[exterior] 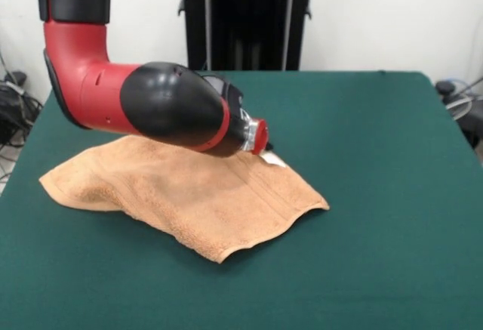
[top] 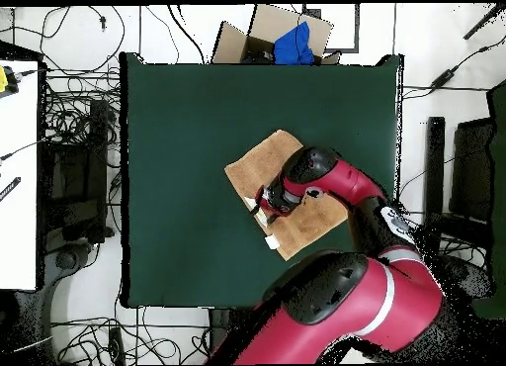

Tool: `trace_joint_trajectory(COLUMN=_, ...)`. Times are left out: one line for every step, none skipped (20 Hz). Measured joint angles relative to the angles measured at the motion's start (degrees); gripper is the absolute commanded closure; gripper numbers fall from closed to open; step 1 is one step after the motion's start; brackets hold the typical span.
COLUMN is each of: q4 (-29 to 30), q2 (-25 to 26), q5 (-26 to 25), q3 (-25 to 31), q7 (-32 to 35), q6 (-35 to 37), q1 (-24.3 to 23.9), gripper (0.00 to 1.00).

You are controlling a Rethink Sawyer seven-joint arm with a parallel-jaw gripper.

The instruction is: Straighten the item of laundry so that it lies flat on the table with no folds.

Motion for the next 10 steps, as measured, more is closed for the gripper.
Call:
trace_joint_trajectory(q4=0.7, q2=-0.5, q5=-0.1, q3=-0.1, q7=0.1, q6=-0.9, q1=0.1, gripper=0.0)
trace_joint_trajectory(q4=1.3, q2=-1.0, q5=-0.3, q3=-0.2, q7=0.1, q6=-1.8, q1=0.2, gripper=0.0)
trace_joint_trajectory(q4=3.2, q2=-2.3, q5=-0.7, q3=-0.5, q7=0.4, q6=-4.8, q1=0.5, gripper=0.0)
trace_joint_trajectory(q4=6.0, q2=-4.2, q5=-1.0, q3=-1.0, q7=0.8, q6=-9.2, q1=1.2, gripper=0.0)
trace_joint_trajectory(q4=7.2, q2=-4.9, q5=-1.2, q3=-1.3, q7=1.0, q6=-11.1, q1=1.5, gripper=0.0)
trace_joint_trajectory(q4=8.1, q2=-5.5, q5=-1.4, q3=-1.5, q7=1.1, q6=-12.3, q1=1.7, gripper=0.0)
trace_joint_trajectory(q4=9.1, q2=-6.2, q5=-1.5, q3=-1.7, q7=1.4, q6=-14.1, q1=2.1, gripper=0.0)
trace_joint_trajectory(q4=9.8, q2=-6.7, q5=-1.8, q3=-1.9, q7=1.6, q6=-15.3, q1=2.3, gripper=0.0)
trace_joint_trajectory(q4=12.0, q2=-8.1, q5=-2.2, q3=-2.6, q7=2.4, q6=-19.0, q1=3.1, gripper=0.0)
trace_joint_trajectory(q4=12.6, q2=-8.5, q5=-2.3, q3=-2.8, q7=2.7, q6=-20.2, q1=3.3, gripper=0.0)
